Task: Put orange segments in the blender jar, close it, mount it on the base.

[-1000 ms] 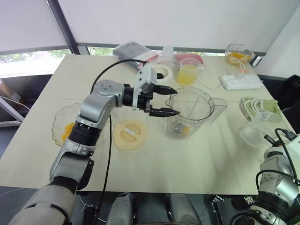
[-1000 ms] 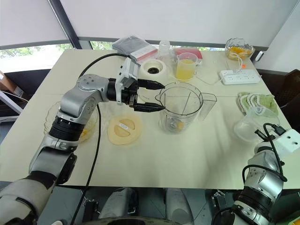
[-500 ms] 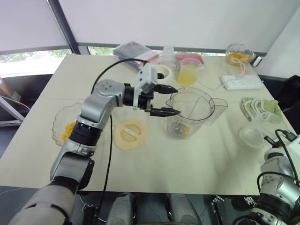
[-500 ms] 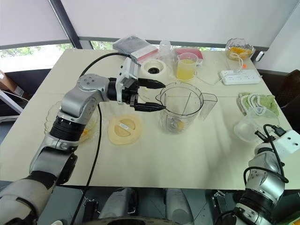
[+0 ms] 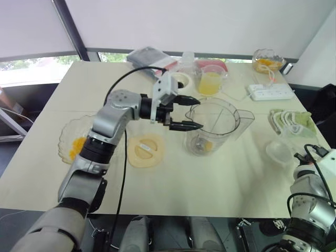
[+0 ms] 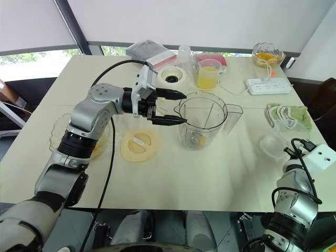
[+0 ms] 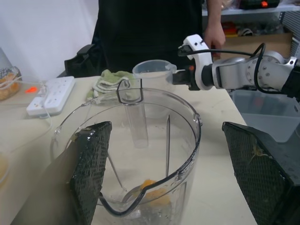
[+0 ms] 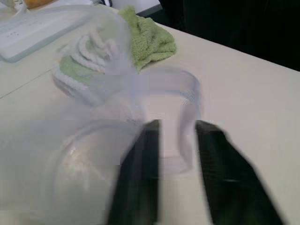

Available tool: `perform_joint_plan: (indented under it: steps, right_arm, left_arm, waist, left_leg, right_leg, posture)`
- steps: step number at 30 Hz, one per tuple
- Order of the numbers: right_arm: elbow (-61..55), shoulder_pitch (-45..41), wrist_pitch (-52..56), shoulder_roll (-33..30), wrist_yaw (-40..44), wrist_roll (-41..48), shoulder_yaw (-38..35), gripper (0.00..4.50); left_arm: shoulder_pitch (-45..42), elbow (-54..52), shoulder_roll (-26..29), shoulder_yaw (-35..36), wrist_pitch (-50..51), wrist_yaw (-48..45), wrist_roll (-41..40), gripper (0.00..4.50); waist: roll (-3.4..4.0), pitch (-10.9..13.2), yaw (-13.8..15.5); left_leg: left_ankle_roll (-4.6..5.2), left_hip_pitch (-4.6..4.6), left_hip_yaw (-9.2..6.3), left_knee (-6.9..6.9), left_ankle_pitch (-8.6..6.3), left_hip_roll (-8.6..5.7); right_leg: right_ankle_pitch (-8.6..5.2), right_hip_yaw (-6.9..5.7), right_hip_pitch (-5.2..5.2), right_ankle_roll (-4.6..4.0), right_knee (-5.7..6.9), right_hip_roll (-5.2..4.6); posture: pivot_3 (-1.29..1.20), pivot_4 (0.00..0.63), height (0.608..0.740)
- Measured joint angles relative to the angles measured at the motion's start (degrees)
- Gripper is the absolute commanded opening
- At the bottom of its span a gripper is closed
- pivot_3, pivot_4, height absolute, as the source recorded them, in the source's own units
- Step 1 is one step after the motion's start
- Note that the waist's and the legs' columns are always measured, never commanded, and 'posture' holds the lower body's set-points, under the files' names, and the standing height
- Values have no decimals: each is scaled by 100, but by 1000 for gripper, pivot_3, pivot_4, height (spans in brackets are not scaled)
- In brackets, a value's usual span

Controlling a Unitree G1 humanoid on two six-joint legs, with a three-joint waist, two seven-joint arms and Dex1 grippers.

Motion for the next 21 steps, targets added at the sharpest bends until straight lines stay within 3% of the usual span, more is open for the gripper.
perform_joint_plan:
  steps: [10,21]
  right_arm:
    - [-268,92,32,-2,6,-10,132,1918]
    - [-1134,774,311,132,-85,19,146,1918]
  left_arm:
    - [0,0,-48,0,0,-4,9,3933]
    - [0,1,-92,0,-2,-5,11,3933]
  waist:
    - [0,0,2]
    - [-1,0,4]
  left_leg:
    - [0,0,0,0,0,0]
    - [0,-1,0,0,0,0]
  right_leg:
    - [0,0,0,0,-1,0]
    - [-3,1,0,-2,-2,-1]
  posture:
    - [0,150,740]
    - [0,150,740]
